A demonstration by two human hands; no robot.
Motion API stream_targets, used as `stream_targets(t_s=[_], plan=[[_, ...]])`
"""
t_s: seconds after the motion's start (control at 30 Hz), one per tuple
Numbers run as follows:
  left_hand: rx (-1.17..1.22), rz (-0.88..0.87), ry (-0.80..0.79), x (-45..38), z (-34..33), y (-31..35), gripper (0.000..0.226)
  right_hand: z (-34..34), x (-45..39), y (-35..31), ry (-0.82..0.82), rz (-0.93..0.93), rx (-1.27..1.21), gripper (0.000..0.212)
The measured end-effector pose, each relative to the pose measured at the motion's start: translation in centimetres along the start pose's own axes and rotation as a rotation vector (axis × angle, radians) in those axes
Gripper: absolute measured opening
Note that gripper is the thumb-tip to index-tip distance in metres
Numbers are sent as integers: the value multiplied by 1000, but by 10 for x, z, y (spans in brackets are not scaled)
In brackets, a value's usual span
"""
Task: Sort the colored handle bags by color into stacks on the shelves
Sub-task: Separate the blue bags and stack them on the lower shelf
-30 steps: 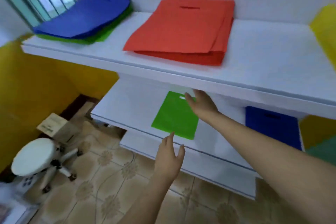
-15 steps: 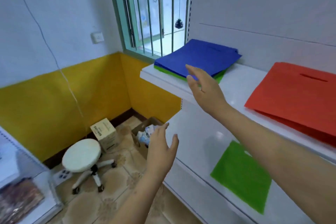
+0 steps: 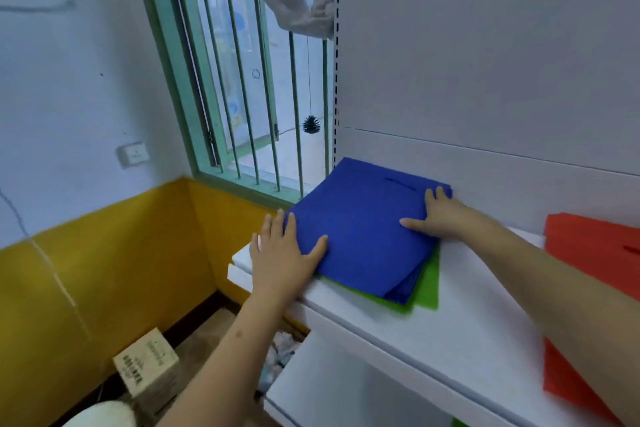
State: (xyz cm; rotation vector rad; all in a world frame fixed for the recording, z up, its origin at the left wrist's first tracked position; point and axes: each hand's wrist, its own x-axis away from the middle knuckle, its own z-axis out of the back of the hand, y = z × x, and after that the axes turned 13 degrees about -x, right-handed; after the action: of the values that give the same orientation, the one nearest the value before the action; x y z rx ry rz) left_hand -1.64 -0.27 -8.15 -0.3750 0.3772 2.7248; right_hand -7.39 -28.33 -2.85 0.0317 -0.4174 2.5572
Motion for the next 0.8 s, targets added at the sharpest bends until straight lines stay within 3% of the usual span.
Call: stream_targets(t_s=[0.2, 0.4, 0.57, 0.63, 0.73, 0.8], plan=[[-21, -24, -28, -6, -12, -6, 81, -18, -8, 4, 45, 16, 138, 94], [-116, -140, -34, -5, -9, 1, 80, -42, 10, -10, 168, -7, 227, 63], [-233, -336, -100, -14, 7, 11, 45, -31, 12, -9, 109, 29, -70, 51], [-92, -374, -140, -15, 20, 12, 43, -26, 31, -11, 160, 27, -281, 41], [512, -357, -327, -5, 54, 13, 46, -16, 75, -11, 410, 25, -717, 25], [779, -433, -425, 9, 71, 16, 47, -6, 119, -10, 449, 11, -1033, 21]])
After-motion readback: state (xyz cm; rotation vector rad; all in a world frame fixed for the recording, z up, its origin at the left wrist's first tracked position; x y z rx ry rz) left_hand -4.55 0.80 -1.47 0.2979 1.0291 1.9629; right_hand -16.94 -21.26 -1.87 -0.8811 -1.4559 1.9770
